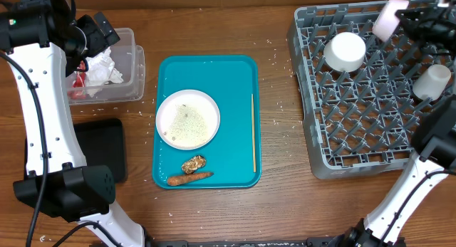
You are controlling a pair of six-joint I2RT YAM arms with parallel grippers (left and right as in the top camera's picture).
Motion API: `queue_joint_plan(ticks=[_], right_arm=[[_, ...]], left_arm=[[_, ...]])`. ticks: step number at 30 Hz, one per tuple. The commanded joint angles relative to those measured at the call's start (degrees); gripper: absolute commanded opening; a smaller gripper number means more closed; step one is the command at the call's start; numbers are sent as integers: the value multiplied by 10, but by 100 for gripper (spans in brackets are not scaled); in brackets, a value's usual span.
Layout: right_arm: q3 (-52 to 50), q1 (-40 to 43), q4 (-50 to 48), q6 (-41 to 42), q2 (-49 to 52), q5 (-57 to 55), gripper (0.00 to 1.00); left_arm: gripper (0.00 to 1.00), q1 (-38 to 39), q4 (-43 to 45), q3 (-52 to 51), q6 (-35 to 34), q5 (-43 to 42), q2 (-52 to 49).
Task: Sort waste into correct bins and load items into the dishwasher
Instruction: 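Reach the right gripper to the wooden skewer and grasp it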
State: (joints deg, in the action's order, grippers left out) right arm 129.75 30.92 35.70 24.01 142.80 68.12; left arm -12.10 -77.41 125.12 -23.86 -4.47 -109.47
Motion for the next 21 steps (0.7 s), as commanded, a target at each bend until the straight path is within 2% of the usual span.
queue_joint_plan(ticks=[1, 7, 11, 12, 16, 21], right_arm=[[13, 21, 20, 7, -15, -42, 15], [13, 45, 87, 2, -81, -167, 20], [13, 59, 150, -3, -129, -292, 27], [13, 63, 166, -7, -141, -322, 32], [13, 65, 207, -15, -186, -416, 32], [13, 49, 215, -32, -229, -466, 32]], left_arm=[[100, 1, 0, -2, -6, 2, 1], [100, 1, 0, -2, -6, 2, 1], [100, 1, 0, -2, -6, 2, 1], [100, 1, 0, -2, -6, 2, 1], [100, 1, 0, -2, -6, 2, 1], [100, 1, 0, -2, -6, 2, 1]])
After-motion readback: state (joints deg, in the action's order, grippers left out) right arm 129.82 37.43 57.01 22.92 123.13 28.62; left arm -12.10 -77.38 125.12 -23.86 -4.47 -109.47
